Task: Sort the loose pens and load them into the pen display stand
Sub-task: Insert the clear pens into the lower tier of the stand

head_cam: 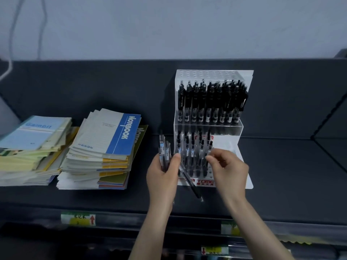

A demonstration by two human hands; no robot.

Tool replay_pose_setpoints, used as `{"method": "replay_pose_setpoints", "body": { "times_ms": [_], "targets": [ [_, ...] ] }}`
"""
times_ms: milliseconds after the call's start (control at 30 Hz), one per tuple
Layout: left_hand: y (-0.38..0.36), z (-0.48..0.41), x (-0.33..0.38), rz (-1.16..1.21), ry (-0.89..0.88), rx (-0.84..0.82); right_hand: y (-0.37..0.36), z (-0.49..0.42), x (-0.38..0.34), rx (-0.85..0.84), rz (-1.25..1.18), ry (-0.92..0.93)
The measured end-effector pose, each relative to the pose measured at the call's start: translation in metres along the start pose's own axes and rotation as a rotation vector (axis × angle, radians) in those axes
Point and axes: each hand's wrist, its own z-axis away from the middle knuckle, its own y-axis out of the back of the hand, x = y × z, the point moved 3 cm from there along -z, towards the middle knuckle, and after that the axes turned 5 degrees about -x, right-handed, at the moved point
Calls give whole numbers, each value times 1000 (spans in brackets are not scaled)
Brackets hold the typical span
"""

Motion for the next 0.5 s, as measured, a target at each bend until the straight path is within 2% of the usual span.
{"method": "replay_pose_setpoints", "body": {
  "times_ms": [133,400,500],
  "targets": [
    [1,-2,-2,20,-3,8,-1,3,2,5,77,98],
    [-10,-3,-2,-14,-26,-62,15,2,5,-62,-41,-47],
    [-18,-2,2,-27,-54,-110,27,6,-6,-34,-47,39]
  ]
}}
